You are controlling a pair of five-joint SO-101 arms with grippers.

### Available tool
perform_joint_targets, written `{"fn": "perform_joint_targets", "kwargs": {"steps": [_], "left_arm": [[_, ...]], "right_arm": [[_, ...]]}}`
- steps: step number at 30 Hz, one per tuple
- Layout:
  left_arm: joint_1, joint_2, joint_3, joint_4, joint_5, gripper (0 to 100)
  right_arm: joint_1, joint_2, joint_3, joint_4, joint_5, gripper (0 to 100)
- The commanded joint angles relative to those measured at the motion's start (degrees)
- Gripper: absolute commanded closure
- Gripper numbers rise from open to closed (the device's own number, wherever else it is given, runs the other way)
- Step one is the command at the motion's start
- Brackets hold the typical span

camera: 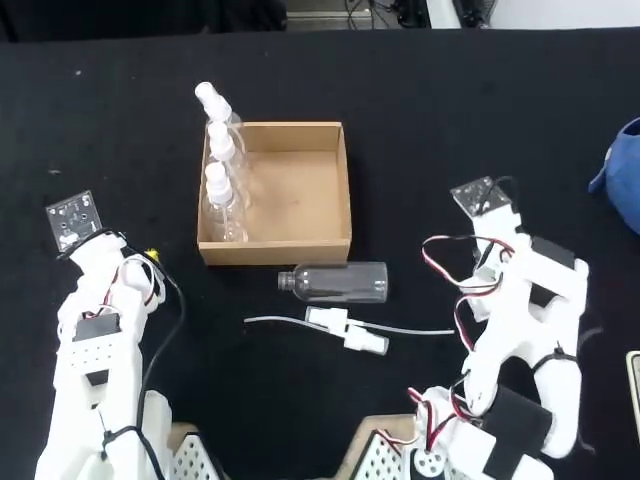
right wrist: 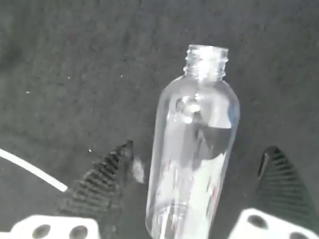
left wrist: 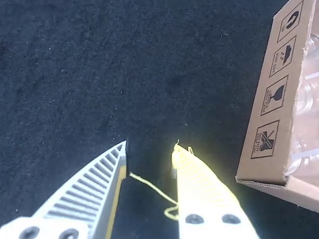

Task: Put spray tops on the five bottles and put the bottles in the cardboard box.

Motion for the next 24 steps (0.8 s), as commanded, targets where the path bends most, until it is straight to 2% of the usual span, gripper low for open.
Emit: {"fn": "perform_joint_targets", "kwargs": {"steps": [1,4,10,14,19,21,24], "left_arm": [[0.66,-1.58,-0.75,-0.97,0.35,97],[0.66,-1.58,-0.66,-0.97,0.35,97],[0.66,-1.67,-0.66,-0.97,0.35,97],[0.66,-1.67,-0.66,-0.97,0.35,97],[0.66,-1.67,-1.01,-0.62,-0.18,97],[0.66,-1.67,-1.01,-0.44,-2.64,97],[0.75,-1.67,-2.07,2.46,-5.27,97]], "right_arm": [[-0.88,-2.68,0.31,-2.11,0.0,63.6],[-0.88,0.04,1.89,-5.1,0.0,70.7],[1.05,6.9,-1.1,-11.25,-0.44,99.5],[4.57,4.35,-8.22,-5.63,-0.44,98.7],[5.1,-2.95,-18.24,12.13,-0.79,98.8],[4.13,-6.64,-20.09,16.97,-4.22,98.8],[2.2,-12.97,-18.95,18.46,-9.41,98.8]]}}
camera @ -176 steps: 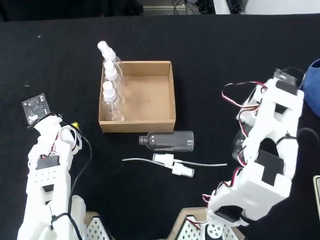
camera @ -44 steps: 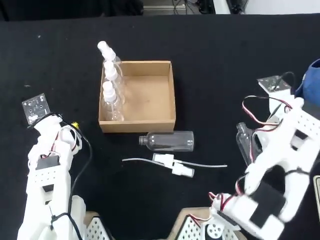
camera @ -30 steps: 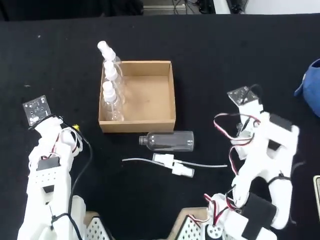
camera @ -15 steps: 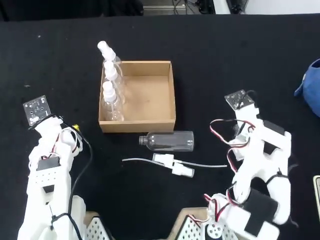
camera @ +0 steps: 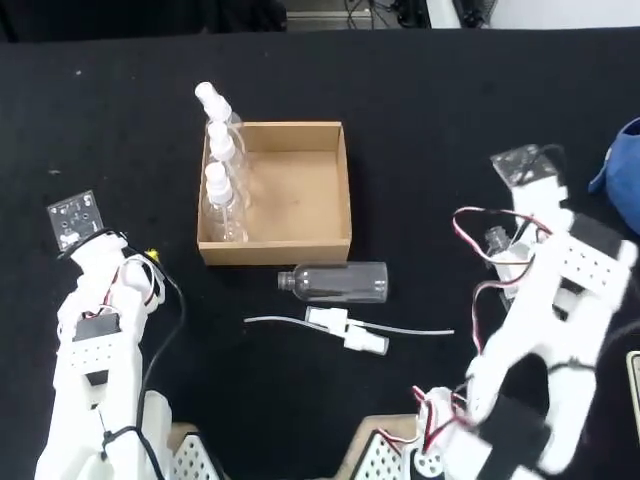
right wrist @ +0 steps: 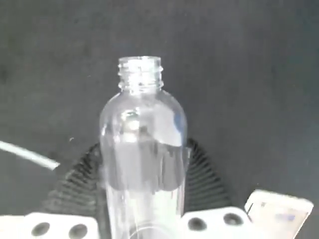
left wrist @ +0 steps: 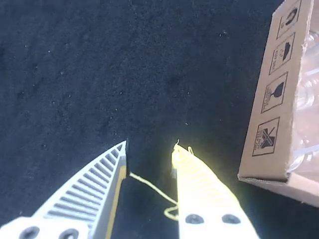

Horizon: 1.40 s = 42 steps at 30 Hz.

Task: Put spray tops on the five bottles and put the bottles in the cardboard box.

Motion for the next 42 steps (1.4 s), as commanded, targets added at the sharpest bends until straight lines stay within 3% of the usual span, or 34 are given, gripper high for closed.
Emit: {"fn": "perform_joint_targets", "kwargs": {"steps": [1,5,10,16,20,24,29,32,35,39,42], "left_arm": [[0.75,-1.67,-3.65,4.84,-4.48,97],[0.66,-1.67,-13.23,19.25,-7.82,96],[0.75,-1.67,-24.84,37.1,-12.48,78],[1.01,-1.67,-34.07,58.37,-35.25,80],[7.08,-1.67,-36.35,63.91,-43.87,82],[19.74,-1.67,-38.02,68.48,-46.15,82],[40.57,-1.41,-38.99,68.66,-43.6,81],[50.68,-0.97,-37.67,61.63,-37.27,81],[55.87,-0.44,-34.77,52.04,-33.49,81],[58.86,4.84,-33.1,43.78,-33.23,74],[60.62,11.43,-33.19,38.42,-33.32,75]], "right_arm": [[-2.81,-9.54,-1.71,2.11,-5.19,98.8],[-6.77,-16.22,2.59,1.93,-9.49,98.8],[-6.95,-21.76,6.9,-3.52,-16.53,98.8],[1.93,-23.78,5.93,-4.84,-13.19,98.8],[6.68,-23.78,5.05,-4.84,-10.11,98.8],[12.57,-23.78,5.23,-4.84,-9.76,98.8],[20.84,-23.69,5.49,-6.07,-9.76,98.8],[26.02,-23.69,5.41,-6.42,-9.58,98.7],[31.56,-23.69,5.41,-7.91,-6.07,98.7],[37.98,-21.32,5.14,-9.58,-4.92,98.7],[39.74,-17.19,5.05,-11.78,-4.84,98.7]]}}
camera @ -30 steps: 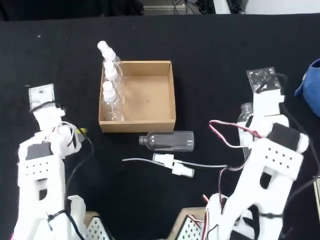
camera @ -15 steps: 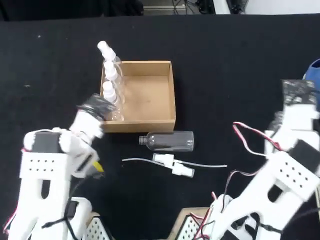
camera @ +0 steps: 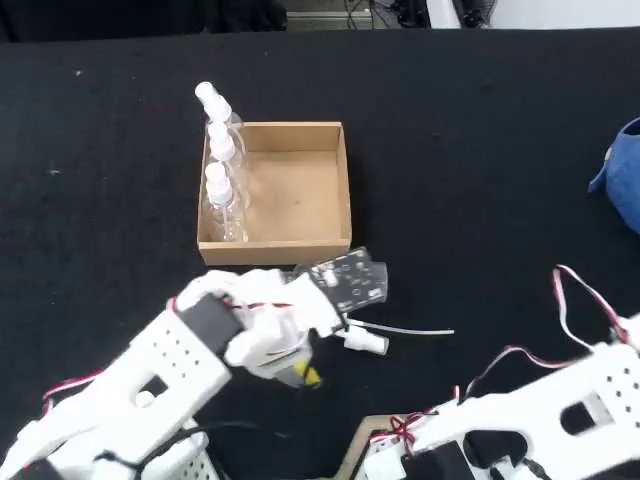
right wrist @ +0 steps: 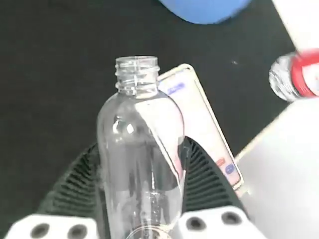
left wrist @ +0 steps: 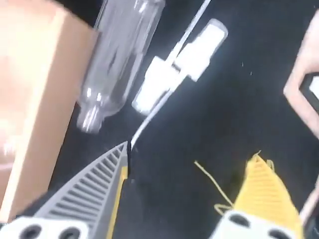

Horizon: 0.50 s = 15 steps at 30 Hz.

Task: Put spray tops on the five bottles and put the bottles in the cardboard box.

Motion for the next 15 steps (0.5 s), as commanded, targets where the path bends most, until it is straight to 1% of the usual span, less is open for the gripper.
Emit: {"fn": "perform_joint_targets", "kwargs": {"steps": [1,6,11,15], "left_arm": [[3.56,8.18,-0.84,-9.23,0.88,75],[6.55,15.03,-0.75,-18.81,0.97,76],[7.96,18.2,-0.75,-23.74,0.97,76],[9.63,20.31,-0.75,-25.49,0.7,76]], "right_arm": [[3.16,4.97,-2.59,-3.78,0.7,98.7],[3.25,11.38,-2.86,-5.89,0.7,98.7],[3.34,16.04,-6.99,-5.63,0.7,98.7],[3.34,18.77,-9.27,-5.63,0.62,98.7]]}}
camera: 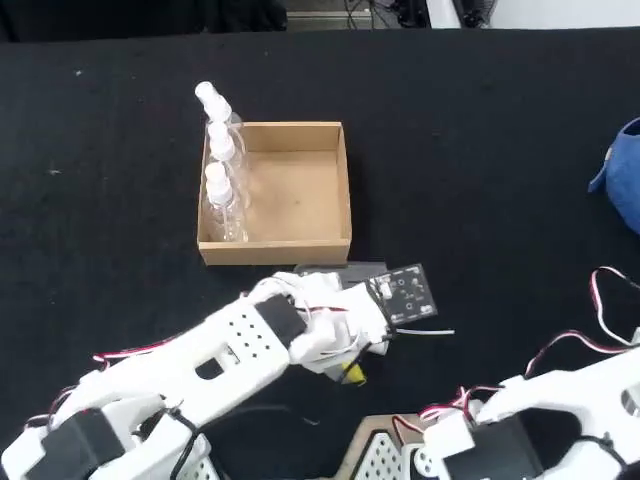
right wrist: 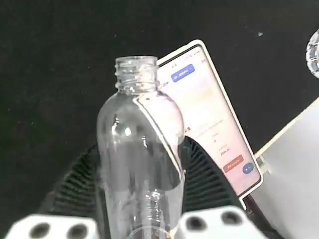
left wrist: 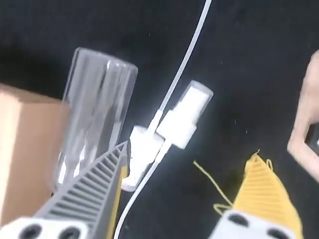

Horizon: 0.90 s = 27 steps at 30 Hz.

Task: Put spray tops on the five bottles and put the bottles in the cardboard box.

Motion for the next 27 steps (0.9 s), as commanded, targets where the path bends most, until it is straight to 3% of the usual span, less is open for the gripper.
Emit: {"fn": "perform_joint_targets", "kwargs": {"steps": [1,14,20,27], "left_arm": [[2.86,1.76,-0.75,-2.2,0.26,76],[5.32,15.12,-2.42,-10.73,0.44,78],[5.41,18.37,-3.56,-10.29,0.44,78],[5.49,14.51,-4.97,-2.81,0.53,78]], "right_arm": [[1.32,1.01,-4.88,-1.14,0.35,98.7],[1.32,3.21,-6.37,-1.23,0.35,98.7],[1.32,3.3,-6.37,-1.49,0.44,98.7],[1.05,3.38,-6.9,-1.58,0.44,98.7]]}}
